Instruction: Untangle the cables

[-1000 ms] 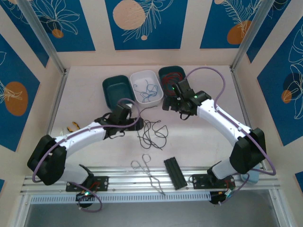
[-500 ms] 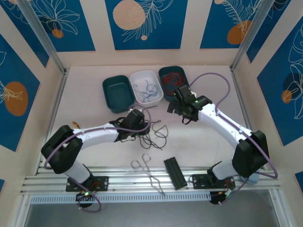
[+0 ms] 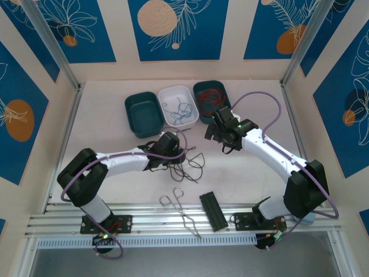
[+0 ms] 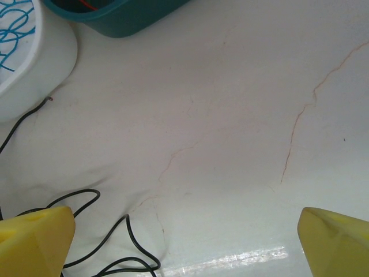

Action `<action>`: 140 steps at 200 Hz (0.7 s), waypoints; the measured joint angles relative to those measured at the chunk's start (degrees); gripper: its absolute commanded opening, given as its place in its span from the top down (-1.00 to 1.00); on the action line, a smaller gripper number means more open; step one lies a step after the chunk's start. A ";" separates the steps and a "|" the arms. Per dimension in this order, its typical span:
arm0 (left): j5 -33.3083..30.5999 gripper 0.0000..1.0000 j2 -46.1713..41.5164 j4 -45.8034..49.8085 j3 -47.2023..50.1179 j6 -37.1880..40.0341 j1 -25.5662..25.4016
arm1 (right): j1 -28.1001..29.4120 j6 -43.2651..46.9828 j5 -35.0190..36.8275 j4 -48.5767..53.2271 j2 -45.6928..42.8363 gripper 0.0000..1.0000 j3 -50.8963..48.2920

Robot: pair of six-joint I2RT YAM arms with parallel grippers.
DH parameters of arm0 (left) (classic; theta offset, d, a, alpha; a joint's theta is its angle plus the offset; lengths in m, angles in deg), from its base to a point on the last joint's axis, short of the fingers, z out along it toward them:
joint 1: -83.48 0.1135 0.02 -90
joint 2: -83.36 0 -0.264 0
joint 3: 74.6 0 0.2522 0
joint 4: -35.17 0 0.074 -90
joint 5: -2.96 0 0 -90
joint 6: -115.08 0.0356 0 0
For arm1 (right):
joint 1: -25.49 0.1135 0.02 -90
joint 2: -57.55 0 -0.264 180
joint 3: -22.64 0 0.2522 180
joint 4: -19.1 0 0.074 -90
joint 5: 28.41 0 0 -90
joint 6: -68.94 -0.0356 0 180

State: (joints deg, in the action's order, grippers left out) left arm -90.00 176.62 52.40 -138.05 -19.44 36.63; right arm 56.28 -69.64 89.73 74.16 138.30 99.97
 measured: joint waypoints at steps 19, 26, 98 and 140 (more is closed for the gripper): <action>0.42 0.18 0.50 0.24 -0.70 0.02 -0.22 | 0.00 -0.02 0.02 -0.20 -0.28 -0.98 -0.02; 0.68 0.19 0.87 0.42 -1.09 0.04 -0.31 | 0.00 -0.02 0.04 -0.22 -0.39 -0.98 -0.09; 2.54 0.80 4.24 2.99 -3.65 2.05 -0.66 | 0.00 -0.44 0.20 -0.59 -0.74 -0.98 -0.55; 2.56 1.00 3.65 3.98 -4.28 3.54 -0.81 | 0.00 -0.61 0.28 -1.05 -1.55 -0.98 -1.01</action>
State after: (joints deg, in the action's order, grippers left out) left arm -87.44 180.27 56.38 -142.33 -15.90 35.82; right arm 56.28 -70.25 90.01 73.11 136.75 98.96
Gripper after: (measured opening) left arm 0.063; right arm 0.991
